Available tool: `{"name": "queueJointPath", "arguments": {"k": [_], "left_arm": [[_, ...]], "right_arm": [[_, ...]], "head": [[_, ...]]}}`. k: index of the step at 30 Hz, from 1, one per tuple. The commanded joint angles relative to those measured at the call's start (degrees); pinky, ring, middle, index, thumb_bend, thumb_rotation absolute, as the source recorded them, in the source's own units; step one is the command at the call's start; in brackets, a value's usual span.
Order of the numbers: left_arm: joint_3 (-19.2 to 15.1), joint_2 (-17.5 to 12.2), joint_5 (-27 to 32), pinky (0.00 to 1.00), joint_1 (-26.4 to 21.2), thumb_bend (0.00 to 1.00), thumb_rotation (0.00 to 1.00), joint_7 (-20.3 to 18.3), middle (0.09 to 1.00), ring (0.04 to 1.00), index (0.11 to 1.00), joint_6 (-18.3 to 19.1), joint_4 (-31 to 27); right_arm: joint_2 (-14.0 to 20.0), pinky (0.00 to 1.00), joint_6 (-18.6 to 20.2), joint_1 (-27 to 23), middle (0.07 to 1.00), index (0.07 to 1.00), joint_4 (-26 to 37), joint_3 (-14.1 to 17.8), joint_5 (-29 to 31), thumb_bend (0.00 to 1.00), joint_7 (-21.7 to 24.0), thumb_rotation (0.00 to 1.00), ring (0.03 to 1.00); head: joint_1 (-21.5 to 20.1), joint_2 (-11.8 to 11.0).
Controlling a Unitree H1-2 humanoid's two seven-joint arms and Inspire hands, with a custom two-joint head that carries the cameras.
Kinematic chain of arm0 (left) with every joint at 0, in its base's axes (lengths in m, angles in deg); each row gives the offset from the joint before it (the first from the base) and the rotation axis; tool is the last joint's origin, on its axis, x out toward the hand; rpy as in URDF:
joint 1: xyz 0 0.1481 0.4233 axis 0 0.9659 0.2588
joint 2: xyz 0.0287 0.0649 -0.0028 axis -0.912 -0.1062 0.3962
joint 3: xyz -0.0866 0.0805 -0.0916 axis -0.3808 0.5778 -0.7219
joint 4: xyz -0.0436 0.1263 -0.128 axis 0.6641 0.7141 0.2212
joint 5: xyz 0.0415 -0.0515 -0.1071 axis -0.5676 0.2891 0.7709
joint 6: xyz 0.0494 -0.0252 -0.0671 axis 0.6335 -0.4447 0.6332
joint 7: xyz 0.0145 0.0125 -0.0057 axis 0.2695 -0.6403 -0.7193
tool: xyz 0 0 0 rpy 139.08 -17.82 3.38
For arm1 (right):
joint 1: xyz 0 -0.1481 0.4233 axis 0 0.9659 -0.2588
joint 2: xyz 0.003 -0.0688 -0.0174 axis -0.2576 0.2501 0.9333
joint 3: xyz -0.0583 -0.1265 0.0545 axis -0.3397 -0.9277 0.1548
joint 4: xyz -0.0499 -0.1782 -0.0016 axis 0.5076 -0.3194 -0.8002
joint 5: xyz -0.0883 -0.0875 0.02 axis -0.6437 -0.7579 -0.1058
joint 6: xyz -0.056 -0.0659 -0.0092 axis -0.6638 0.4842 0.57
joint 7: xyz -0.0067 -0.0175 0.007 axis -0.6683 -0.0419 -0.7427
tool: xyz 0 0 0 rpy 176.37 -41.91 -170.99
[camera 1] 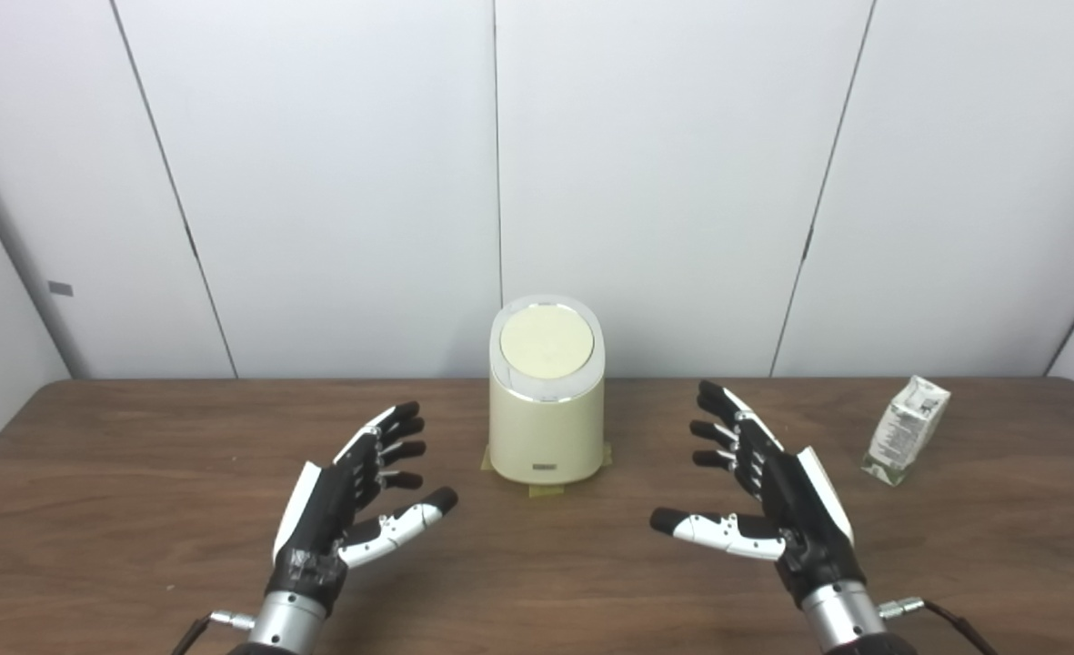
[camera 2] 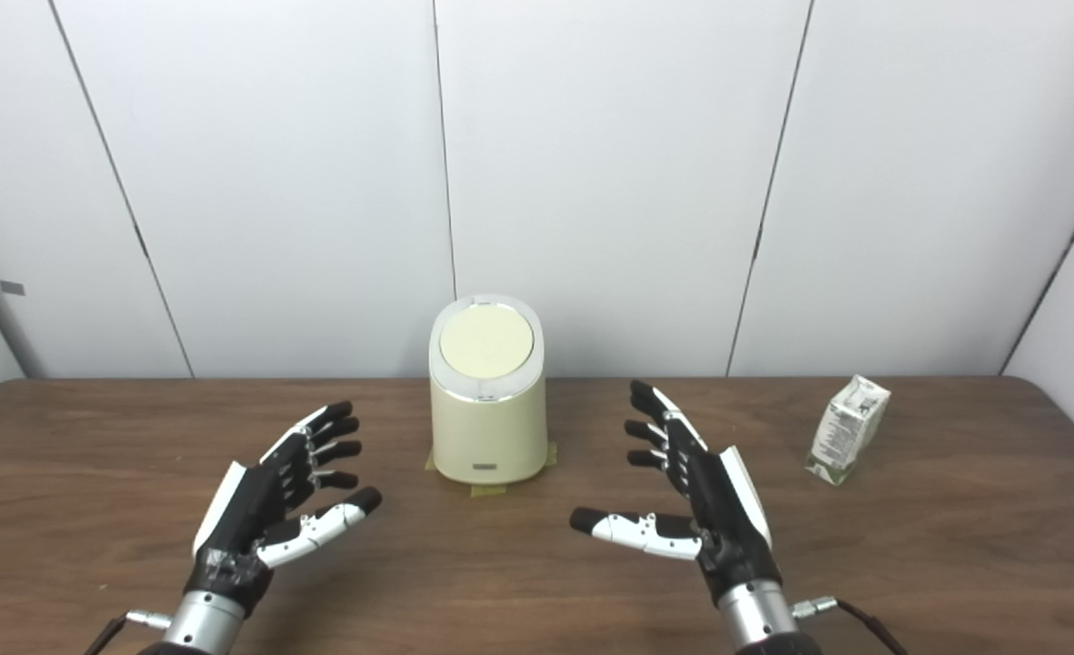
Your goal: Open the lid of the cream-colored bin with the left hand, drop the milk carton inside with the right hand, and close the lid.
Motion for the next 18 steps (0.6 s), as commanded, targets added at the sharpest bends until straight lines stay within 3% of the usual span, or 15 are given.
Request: {"name": "queueJointPath", "arguments": {"k": [1, 13, 18], "left_arm": [[-0.2, 0.0, -0.4, 0.69, -1.6, 0.71, 0.22, 0.6, 0.86, 0.808, 0.877, -1.4, -1.2], [-0.5, 0.1, 0.2, 0.68, -1.7, 0.73, 0.22, 0.5, 0.859, 0.808, 0.876, -1.5, -0.8], [-1.2, 1.8, -2.9, 0.74, -3.1, 0.91, 0.32, 4.1, 0.866, 0.826, 0.893, -0.6, -1.0]], "right_arm": [[0.2, 0.75, -0.7, -2.0, 0.917, 0.908, 1.6, 0.0, 0.2, 0.81, 0.1, 0.21, 0.853], [0.0, 0.75, -0.7, -2.2, 0.915, 0.907, 1.5, -0.1, 0.1, 0.81, 0.0, 0.22, 0.85], [0.0, 0.76, -1.1, -2.4, 0.914, 0.906, 0.7, -0.2, 0.3, 0.81, 0.0, 0.23, 0.847]], "head": [[0.0, 0.0], [-0.4, -0.3], [-0.5, -0.6]]}}
